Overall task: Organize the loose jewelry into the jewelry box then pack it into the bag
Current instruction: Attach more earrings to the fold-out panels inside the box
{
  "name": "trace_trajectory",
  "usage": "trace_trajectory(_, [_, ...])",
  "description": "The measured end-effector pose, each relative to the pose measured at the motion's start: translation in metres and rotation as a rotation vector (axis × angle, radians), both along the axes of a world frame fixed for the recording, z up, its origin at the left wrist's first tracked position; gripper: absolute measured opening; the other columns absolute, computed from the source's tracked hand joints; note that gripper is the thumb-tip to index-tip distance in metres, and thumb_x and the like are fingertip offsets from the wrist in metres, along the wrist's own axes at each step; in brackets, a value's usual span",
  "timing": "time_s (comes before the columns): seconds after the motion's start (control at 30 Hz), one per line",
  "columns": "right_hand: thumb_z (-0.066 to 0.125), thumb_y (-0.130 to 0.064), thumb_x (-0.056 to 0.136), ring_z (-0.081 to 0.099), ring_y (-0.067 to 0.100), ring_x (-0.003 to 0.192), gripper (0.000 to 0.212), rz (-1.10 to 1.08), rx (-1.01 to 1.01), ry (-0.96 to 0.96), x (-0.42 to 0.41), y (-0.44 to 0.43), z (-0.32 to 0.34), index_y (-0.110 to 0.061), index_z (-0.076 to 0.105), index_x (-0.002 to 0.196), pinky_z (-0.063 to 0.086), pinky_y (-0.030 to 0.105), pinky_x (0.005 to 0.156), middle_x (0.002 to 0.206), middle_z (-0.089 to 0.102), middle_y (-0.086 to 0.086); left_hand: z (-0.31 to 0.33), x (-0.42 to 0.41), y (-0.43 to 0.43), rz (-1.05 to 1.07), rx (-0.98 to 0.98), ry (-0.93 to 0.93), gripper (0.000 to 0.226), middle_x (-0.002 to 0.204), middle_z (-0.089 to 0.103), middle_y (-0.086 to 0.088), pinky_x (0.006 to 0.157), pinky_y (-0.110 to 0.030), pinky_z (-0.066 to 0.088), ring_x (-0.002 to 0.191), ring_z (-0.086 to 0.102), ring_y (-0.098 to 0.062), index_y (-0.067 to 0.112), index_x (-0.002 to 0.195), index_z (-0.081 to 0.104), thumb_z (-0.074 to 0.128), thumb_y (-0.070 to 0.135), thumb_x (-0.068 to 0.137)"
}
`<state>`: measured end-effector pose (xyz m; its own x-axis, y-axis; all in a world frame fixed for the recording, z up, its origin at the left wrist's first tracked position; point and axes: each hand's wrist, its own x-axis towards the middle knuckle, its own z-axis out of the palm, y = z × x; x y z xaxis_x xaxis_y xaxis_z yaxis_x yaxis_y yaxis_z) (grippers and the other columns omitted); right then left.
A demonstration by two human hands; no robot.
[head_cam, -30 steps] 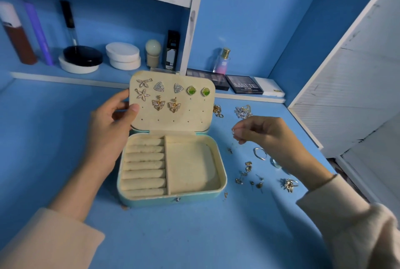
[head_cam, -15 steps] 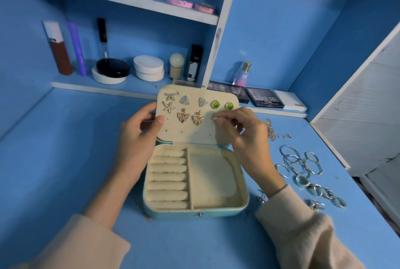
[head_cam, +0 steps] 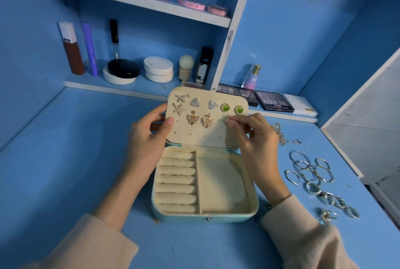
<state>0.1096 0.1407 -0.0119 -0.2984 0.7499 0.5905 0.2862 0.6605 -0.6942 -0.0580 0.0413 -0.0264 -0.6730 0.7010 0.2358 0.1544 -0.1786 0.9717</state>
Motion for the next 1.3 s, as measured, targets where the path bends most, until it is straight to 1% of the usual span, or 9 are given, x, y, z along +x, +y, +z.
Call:
trace_trajectory(0.13, [0.065,-0.013,0.083,0.048,0.011,0.070,0.008,0.048,0.026,0.003,-0.003,0.001,0.002,-0.016,0.072,0.087,0.036,0.015,0.065,0.074,0.054,-0.003,0.001,0.001,0.000,0.000,0.000,-0.005,0.042,0.078,0.068,0.023,0.080,-0.036,0.051,0.076,0.062,-0.004,0.049,0.092,0.061,0.058,0.007,0.091])
trace_trajectory(0.2, [0.064,-0.017,0.083,0.048,0.013,0.070,0.009,0.056,0.037,-0.003,-0.005,0.001,0.003,-0.015,0.072,0.087,0.036,0.015,0.065,0.074,0.054,-0.004,0.002,0.002,0.000,0.000,-0.002,-0.004,0.041,0.079,0.069,0.018,0.081,-0.036,0.052,0.077,0.062,-0.005,0.048,0.093,0.061,0.058,0.007,0.091])
trace_trajectory(0.4, [0.066,-0.008,0.084,0.052,0.017,0.075,0.010,-0.002,0.029,-0.023,-0.005,0.002,0.000,-0.015,0.072,0.089,0.040,0.019,0.067,0.077,0.057,0.000,0.002,0.002,0.000,0.006,-0.010,-0.006,0.037,0.089,0.069,0.009,0.082,-0.040,0.052,0.082,0.062,-0.012,0.047,0.095,0.061,0.059,0.010,0.091])
trace_trajectory(0.53, [0.067,-0.010,0.084,0.051,0.015,0.074,0.008,-0.017,0.021,-0.013,-0.007,0.000,0.000,-0.016,0.072,0.088,0.040,0.018,0.067,0.077,0.057,0.000,0.003,0.002,0.000,0.005,-0.009,-0.009,0.038,0.085,0.069,0.012,0.081,-0.038,0.052,0.079,0.062,-0.008,0.046,0.095,0.061,0.059,0.009,0.091])
trace_trajectory(0.63, [0.068,-0.014,0.083,0.052,0.017,0.073,0.004,-0.058,0.047,-0.005,-0.010,-0.001,0.000,-0.017,0.071,0.085,0.041,0.023,0.066,0.075,0.058,0.001,0.003,0.002,-0.001,-0.005,-0.008,-0.005,0.040,0.080,0.070,0.019,0.081,-0.036,0.052,0.078,0.062,-0.005,0.048,0.094,0.062,0.058,0.008,0.091])
trace_trajectory(0.83, [0.065,-0.024,0.077,0.051,0.018,0.070,0.008,-0.115,0.075,0.005,-0.011,0.001,0.002,-0.017,0.070,0.079,0.040,0.024,0.064,0.070,0.055,-0.002,0.002,0.001,-0.001,-0.006,-0.008,0.002,0.040,0.082,0.070,0.019,0.086,-0.044,0.053,0.082,0.064,-0.009,0.047,0.096,0.063,0.059,0.009,0.091])
trace_trajectory(0.97, [0.064,-0.019,0.079,0.051,0.018,0.070,0.011,-0.097,0.123,-0.031,-0.009,0.001,0.003,-0.016,0.073,0.084,0.040,0.019,0.064,0.069,0.049,-0.012,0.002,0.001,-0.001,-0.006,-0.005,0.010,0.039,0.080,0.070,0.020,0.084,-0.043,0.054,0.079,0.063,-0.005,0.046,0.096,0.063,0.059,0.008,0.091])
trace_trajectory(1.13, [0.060,-0.017,0.082,0.051,0.017,0.069,0.016,-0.084,0.164,-0.065,-0.005,0.000,0.003,-0.018,0.074,0.091,0.042,0.024,0.062,0.071,0.050,-0.005,0.003,0.001,-0.001,-0.008,-0.006,-0.003,0.040,0.082,0.071,0.018,0.085,-0.043,0.054,0.081,0.064,-0.008,0.048,0.095,0.062,0.058,0.009,0.091])
trace_trajectory(1.3, [0.059,-0.016,0.082,0.051,0.017,0.069,0.019,-0.079,0.175,-0.071,-0.003,-0.001,0.003,-0.019,0.074,0.094,0.042,0.026,0.062,0.071,0.050,-0.005,0.002,0.002,-0.001,-0.007,-0.004,-0.006,0.041,0.083,0.070,0.016,0.084,-0.042,0.054,0.081,0.063,-0.010,0.050,0.093,0.063,0.059,0.009,0.091])
